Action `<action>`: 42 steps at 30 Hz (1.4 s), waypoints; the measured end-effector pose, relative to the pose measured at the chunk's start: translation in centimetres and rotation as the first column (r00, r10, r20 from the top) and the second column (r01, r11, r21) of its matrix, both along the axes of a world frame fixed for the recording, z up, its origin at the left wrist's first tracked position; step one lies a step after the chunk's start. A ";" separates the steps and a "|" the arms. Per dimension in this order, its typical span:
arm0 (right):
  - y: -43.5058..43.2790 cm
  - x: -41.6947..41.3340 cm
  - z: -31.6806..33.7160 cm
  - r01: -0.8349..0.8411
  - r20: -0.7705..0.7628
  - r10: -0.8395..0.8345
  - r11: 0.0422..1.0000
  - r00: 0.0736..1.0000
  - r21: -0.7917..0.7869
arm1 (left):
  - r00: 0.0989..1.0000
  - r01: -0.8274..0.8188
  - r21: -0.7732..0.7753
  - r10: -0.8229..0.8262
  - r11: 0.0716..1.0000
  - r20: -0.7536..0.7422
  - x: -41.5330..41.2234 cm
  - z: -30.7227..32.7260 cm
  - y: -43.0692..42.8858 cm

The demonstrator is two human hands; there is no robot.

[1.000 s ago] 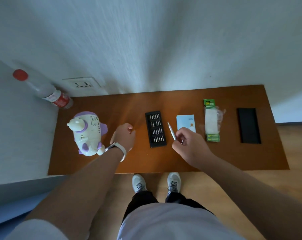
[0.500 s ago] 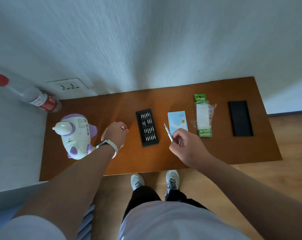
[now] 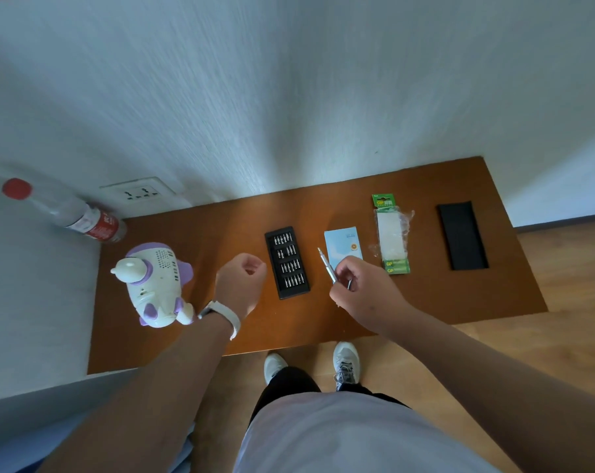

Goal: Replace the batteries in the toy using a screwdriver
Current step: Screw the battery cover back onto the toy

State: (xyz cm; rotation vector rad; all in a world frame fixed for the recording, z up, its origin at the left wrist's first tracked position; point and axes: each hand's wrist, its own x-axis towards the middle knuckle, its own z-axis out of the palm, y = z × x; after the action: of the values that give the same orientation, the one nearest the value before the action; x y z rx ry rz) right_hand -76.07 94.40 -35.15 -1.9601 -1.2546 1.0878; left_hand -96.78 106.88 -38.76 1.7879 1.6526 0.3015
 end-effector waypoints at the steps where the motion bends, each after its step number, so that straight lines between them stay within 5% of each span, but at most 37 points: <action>1: 0.1 -0.1 0.3 -0.007 -0.001 0.007 1.000 1.000 0.006 | 0.998 -0.003 -0.001 0.003 1.000 0.056 0.3 0.8 -0.6; 11: 0.7 -0.9 4.4 -0.112 0.009 0.112 0.992 0.994 0.063 | 0.935 -0.003 0.079 -0.025 0.997 0.354 1.7 8.4 -2.9; 24: 1.1 -2.1 10.1 -0.181 0.055 0.173 0.966 0.983 0.186 | 0.723 0.011 -0.129 0.081 0.992 0.686 -0.3 15.1 -3.2; 42: 0.8 -6.0 16.7 -0.228 0.050 0.226 0.907 0.973 0.354 | 0.441 0.080 -0.191 0.137 0.978 0.887 -4.0 20.8 -3.9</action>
State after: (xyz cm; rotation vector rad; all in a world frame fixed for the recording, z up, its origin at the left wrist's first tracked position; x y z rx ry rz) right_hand -82.08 95.18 -18.50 -1.5744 -1.5920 0.8805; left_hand -100.83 103.00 -17.96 1.0548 0.8494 0.8962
